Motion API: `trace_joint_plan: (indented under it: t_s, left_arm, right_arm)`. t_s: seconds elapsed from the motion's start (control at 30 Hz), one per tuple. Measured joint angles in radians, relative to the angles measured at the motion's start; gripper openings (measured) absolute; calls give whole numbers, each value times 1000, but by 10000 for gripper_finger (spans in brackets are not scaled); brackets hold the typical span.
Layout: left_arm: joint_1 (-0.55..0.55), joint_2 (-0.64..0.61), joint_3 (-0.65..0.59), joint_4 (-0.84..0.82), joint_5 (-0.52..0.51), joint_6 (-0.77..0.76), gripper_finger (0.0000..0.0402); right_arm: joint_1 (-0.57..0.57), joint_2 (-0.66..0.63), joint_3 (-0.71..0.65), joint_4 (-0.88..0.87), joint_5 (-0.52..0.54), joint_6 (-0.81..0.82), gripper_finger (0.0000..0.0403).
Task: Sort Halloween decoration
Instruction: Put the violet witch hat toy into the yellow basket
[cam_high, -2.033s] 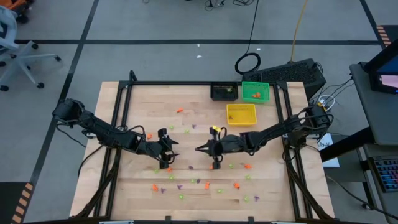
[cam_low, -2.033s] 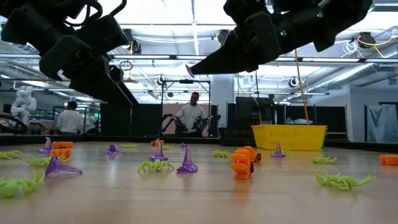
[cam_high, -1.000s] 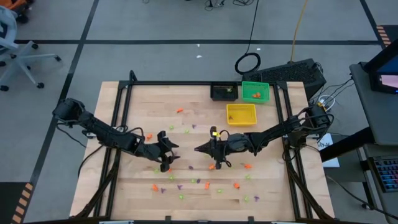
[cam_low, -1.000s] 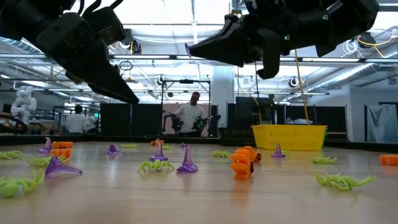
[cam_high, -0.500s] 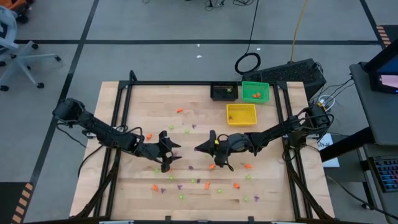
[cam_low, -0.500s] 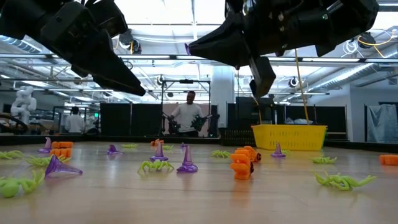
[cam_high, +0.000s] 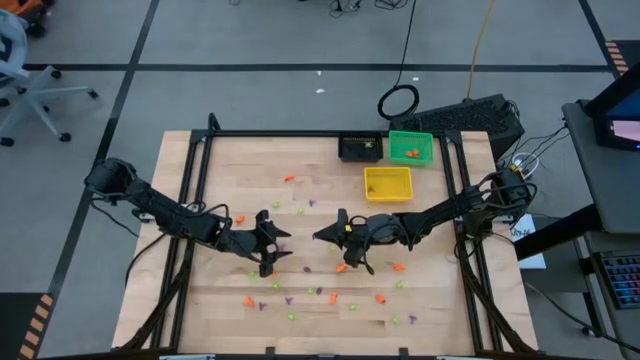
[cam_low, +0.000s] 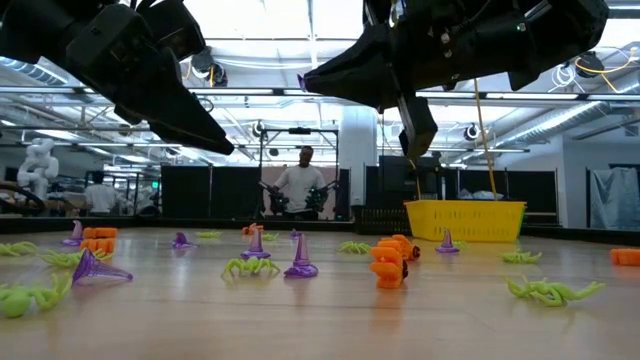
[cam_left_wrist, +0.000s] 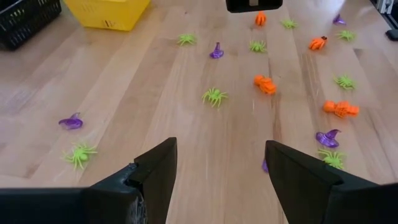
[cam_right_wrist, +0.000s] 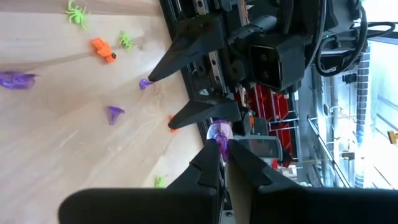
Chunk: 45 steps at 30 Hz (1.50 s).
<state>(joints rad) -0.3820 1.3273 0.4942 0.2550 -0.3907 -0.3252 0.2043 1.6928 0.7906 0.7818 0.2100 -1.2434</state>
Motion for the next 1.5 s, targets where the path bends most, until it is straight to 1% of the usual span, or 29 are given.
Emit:
trace_joint_plan:
  t_s: [0.13,0.5,0.8,1.03,1.13,1.33,1.4,1.5]
  left_arm:
    - [0,0,0,1,0,21,242]
    - [2,0,0,7,-7,47,242]
    - [2,0,0,7,-7,50,242]
    - [2,0,0,7,-7,50,242]
    - [2,0,0,7,-7,49,242]
    - [2,0,0,7,-7,45,242]
    - [2,0,0,8,-7,45,242]
    - [2,0,0,8,-7,45,242]
  right_arm:
    - [0,0,0,0,0,5,4]
    - [0,0,0,0,-1,109,4]
    - [0,0,0,0,-2,366,4]
    - [19,0,0,0,8,646,4]
    - [42,0,1,-1,69,739,4]
    - [83,-2,1,-25,281,861,4]
    - [90,-21,1,-77,341,916,4]
    - [90,-84,1,-209,365,1048,4]
